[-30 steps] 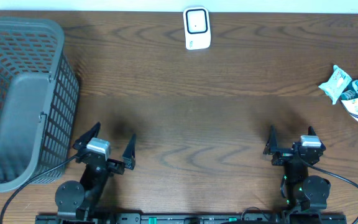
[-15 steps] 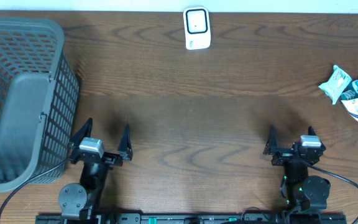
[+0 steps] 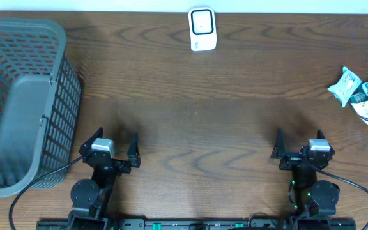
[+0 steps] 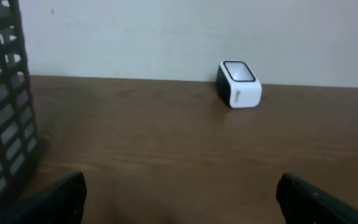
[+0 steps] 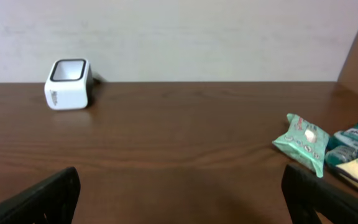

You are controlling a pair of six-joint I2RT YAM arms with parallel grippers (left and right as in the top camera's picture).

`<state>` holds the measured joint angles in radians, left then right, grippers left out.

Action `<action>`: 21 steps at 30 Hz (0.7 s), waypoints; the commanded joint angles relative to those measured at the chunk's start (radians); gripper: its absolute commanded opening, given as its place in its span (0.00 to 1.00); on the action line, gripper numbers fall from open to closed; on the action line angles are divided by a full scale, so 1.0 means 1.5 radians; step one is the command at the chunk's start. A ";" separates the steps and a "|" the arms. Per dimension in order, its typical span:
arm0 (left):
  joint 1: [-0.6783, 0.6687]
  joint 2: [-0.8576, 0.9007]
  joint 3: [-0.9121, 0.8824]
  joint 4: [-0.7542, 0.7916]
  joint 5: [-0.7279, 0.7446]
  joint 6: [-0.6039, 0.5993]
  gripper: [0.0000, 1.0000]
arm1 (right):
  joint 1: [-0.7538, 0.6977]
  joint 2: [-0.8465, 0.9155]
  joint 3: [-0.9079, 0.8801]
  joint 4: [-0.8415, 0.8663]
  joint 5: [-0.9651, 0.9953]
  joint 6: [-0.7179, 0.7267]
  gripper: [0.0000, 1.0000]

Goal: Scan the item barcode

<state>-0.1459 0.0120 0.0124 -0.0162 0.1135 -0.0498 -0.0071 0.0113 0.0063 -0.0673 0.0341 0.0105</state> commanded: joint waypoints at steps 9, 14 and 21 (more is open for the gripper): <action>-0.001 -0.007 -0.006 -0.033 0.001 -0.003 0.98 | 0.001 -0.003 -0.001 -0.003 0.003 -0.008 0.99; -0.001 0.024 -0.006 -0.033 0.004 -0.003 0.98 | 0.001 -0.003 -0.001 -0.003 0.003 -0.008 0.99; 0.000 -0.008 -0.006 -0.032 0.004 -0.003 0.98 | 0.001 -0.003 -0.001 -0.003 0.003 -0.008 0.99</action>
<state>-0.1459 0.0391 0.0151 -0.0212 0.1013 -0.0521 -0.0071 0.0113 0.0063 -0.0677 0.0341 0.0105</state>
